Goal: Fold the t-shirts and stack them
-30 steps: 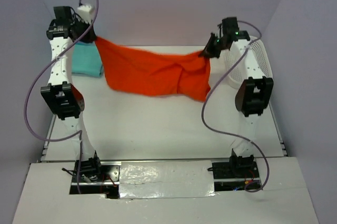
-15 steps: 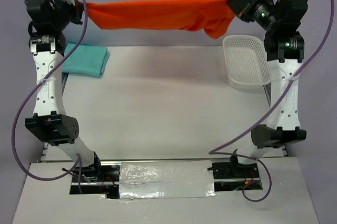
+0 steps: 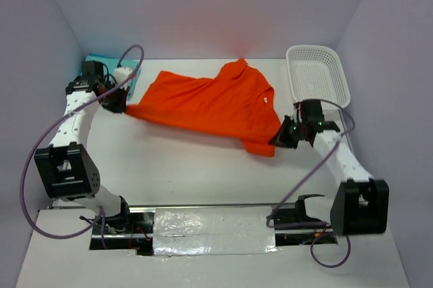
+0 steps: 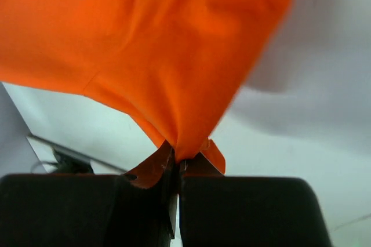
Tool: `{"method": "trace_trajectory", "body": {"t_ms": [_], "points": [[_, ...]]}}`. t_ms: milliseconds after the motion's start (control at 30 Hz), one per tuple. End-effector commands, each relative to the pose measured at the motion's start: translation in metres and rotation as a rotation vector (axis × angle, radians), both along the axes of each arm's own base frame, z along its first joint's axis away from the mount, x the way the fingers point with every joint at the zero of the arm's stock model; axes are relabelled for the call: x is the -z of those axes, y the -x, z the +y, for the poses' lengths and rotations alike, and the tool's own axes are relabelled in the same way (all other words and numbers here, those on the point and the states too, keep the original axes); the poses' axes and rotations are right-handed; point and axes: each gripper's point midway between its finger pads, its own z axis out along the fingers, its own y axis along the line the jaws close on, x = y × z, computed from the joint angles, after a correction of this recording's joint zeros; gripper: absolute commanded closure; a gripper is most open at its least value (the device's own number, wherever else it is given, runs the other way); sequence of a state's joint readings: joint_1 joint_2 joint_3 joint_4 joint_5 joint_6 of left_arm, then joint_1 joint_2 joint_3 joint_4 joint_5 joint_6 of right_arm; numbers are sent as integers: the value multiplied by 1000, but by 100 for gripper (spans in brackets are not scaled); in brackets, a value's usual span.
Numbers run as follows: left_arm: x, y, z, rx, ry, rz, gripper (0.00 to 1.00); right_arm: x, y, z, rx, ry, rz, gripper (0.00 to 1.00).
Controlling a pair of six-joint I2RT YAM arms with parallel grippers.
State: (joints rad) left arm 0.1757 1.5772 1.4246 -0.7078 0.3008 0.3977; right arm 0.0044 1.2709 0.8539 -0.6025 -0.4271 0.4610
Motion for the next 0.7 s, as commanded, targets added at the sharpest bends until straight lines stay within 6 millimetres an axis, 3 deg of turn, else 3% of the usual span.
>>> {"method": "trace_trajectory", "body": {"t_ms": [0, 33, 100, 133, 233, 367, 467, 600, 667], "points": [[27, 80, 12, 73, -137, 200, 100, -14, 34, 13, -50, -3, -119, 100], [51, 107, 10, 85, -130, 297, 100, 9, 55, 16, -44, -20, -43, 100], [63, 133, 9, 106, -137, 364, 100, 16, 77, 26, -69, -49, -20, 100], [77, 156, 6, 119, -128, 445, 100, 24, 89, 28, -70, -53, 20, 100], [90, 190, 10, 133, -171, 540, 100, 44, 118, 32, -70, -61, 104, 100], [87, 218, 9, 157, -180, 589, 100, 43, 132, 34, -89, -67, 128, 100], [80, 214, 6, 158, -172, 558, 100, 30, 120, 34, -85, -64, 86, 100], [72, 179, -2, 131, -99, 499, 100, 11, 82, 40, -102, -62, 30, 100], [60, 149, -5, 95, -57, 430, 100, 3, 49, 39, -91, -22, 0, 100]]}}
